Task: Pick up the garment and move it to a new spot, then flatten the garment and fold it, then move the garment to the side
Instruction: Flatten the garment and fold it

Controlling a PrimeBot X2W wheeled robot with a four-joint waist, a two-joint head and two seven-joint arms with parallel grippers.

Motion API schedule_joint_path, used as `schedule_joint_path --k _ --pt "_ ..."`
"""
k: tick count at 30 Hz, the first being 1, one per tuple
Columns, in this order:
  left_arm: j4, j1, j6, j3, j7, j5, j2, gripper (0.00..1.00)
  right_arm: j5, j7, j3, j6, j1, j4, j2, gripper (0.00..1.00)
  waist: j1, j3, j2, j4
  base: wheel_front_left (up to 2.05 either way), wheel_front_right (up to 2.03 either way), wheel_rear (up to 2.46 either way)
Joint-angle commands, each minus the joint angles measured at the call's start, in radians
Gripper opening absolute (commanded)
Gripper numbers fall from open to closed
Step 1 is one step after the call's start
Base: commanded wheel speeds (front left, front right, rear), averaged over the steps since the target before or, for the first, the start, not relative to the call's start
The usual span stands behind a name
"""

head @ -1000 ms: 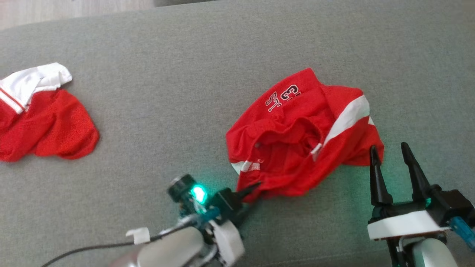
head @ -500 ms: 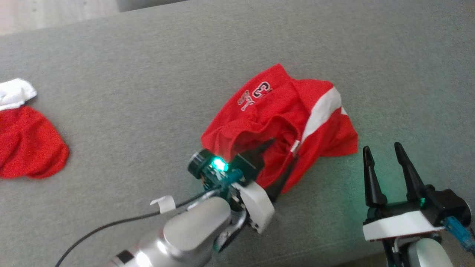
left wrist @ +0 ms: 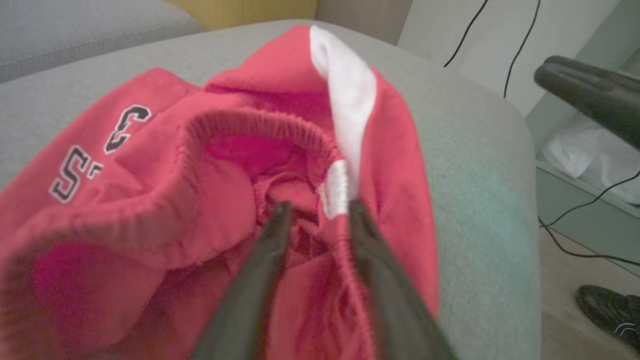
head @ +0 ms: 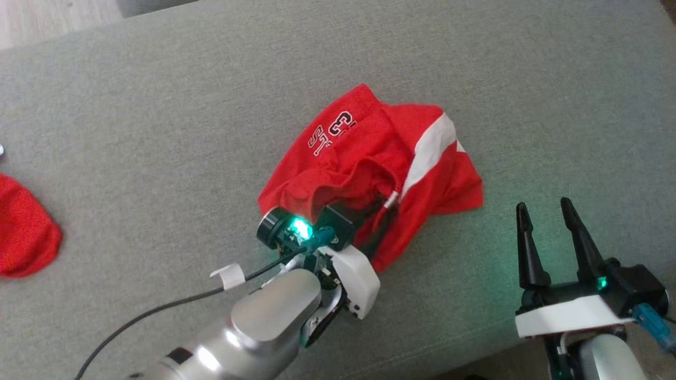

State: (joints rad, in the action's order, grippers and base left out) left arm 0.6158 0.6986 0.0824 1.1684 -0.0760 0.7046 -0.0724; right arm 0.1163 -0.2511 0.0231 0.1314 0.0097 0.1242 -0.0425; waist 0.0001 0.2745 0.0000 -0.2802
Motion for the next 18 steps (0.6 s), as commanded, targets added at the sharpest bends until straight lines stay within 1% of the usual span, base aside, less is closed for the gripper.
schedule_joint_path --k 1,2,3,5,9,11,14,16,18 --pt "-0.022 0.06 -0.006 -0.019 -0.017 0.007 0.013 0.0 0.007 -0.011 0.024 -0.001 -0.018 -0.024 -0.008 1.0 -0.0001 -0.002 0.0 -0.002 0.0 0.0 0.0" --pt "-0.032 0.077 -0.008 -0.029 -0.056 0.008 0.017 0.0 0.008 -0.011 0.024 -0.001 -0.017 -0.021 -0.008 1.0 -0.0001 -0.011 0.0 -0.005 0.0 0.0 0.0" --pt "-0.032 0.077 -0.008 -0.029 -0.056 0.008 0.017 0.0 0.008 -0.011 0.024 -0.001 -0.017 -0.021 -0.008 1.0 -0.0001 -0.011 0.0 -0.005 0.0 0.0 0.0" --pt "-0.057 0.108 -0.019 -0.037 -0.096 0.007 0.019 0.0 0.008 -0.011 0.023 -0.001 -0.012 -0.019 -0.008 1.0 -0.0001 -0.024 0.0 -0.004 0.0 0.0 0.0" --pt "-0.134 0.22 -0.044 -0.061 -0.137 0.007 0.021 0.0 0.009 -0.011 0.024 -0.001 0.003 -0.013 -0.008 1.0 -0.0001 -0.066 0.0 0.009 0.0 0.0 0.0" --pt "-0.191 0.28 -0.052 -0.089 -0.145 0.025 0.022 0.0 0.005 -0.011 0.029 -0.001 0.013 -0.011 -0.008 1.0 -0.0001 -0.094 0.0 0.02 0.0 0.0 0.0" --pt "-0.272 0.347 -0.053 -0.169 -0.153 0.069 0.016 0.0 -0.004 -0.011 0.03 -0.001 0.029 -0.011 -0.008 1.0 -0.0001 -0.132 0.0 0.041 0.0 0.0 0.0" --pt "-0.341 0.357 -0.058 -0.225 -0.147 0.113 -0.018 0.0 -0.003 -0.011 0.025 -0.001 0.036 -0.016 -0.008 1.0 -0.0001 -0.15 0.0 0.058 0.0 0.0 0.0" --pt "-0.419 0.334 -0.056 -0.26 -0.118 0.152 -0.085 0.0 -0.001 -0.011 0.019 -0.001 0.043 -0.022 -0.008 1.0 -0.0001 -0.164 0.0 0.079 0.0 0.0 0.0"
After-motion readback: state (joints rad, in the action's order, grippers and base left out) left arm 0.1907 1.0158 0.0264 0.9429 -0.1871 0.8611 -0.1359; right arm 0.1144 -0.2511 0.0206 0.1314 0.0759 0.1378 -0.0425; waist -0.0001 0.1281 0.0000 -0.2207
